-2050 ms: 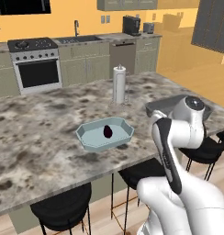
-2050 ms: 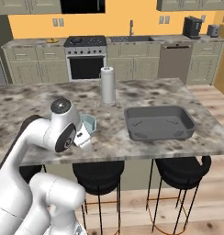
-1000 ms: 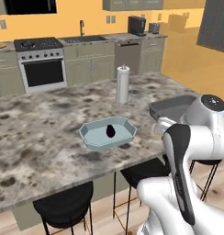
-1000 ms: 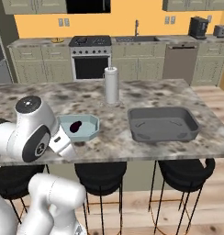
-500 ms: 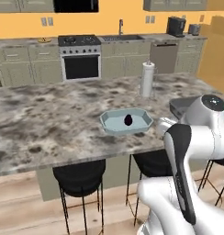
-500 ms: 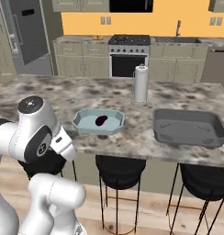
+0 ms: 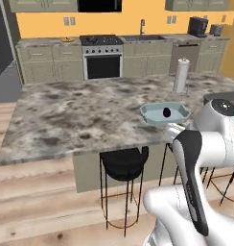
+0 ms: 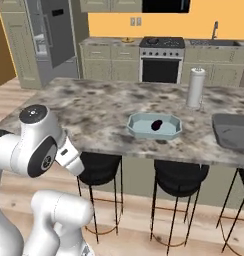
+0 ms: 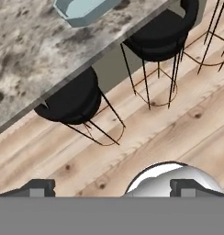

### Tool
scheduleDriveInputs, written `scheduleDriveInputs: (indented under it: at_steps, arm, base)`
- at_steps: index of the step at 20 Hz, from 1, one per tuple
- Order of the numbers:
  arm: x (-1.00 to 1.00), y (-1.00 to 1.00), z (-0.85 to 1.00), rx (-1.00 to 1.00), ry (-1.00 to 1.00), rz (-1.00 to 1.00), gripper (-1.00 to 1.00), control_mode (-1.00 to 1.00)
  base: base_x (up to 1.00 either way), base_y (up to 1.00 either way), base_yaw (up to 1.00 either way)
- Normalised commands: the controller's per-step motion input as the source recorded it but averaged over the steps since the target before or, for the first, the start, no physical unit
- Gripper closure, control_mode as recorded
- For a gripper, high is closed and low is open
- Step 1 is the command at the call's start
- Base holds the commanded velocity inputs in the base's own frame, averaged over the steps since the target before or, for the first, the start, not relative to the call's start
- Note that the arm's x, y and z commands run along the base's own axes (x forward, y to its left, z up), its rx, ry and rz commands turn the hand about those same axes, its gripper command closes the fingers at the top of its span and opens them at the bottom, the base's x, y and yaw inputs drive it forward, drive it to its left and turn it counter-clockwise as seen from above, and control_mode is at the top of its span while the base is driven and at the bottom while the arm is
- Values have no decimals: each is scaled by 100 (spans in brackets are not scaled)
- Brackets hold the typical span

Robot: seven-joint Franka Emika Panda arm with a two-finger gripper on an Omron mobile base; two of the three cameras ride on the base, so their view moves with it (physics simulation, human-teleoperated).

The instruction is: Place the cold items (eggplant and corn) from the fridge in one tupperware on the dining counter. Place the warm items (kebab skewer and hot dog) in the stove area in another tupperware.

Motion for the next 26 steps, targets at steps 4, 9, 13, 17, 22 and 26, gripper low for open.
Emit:
scheduleDriveInputs:
  at_steps: [4, 9, 13, 17, 22, 26]
  arm:
    - [0, 0, 0, 0, 0, 0, -100, 100]
    - [0, 0, 0, 0, 0, 0, -100, 100]
    - [0, 0, 0, 0, 0, 0, -100, 100]
    - [0, 0, 0, 0, 0, 0, -100, 100]
    - [0, 0, 0, 0, 0, 0, -100, 100]
    - [0, 0, 0, 0, 0, 0, -100, 100]
  base:
    - [0, 100, -5]
    - [6, 100, -12]
    - [29, 100, -8]
    - [42, 100, -6]
    - [43, 100, -12]
    - [43, 100, -14]
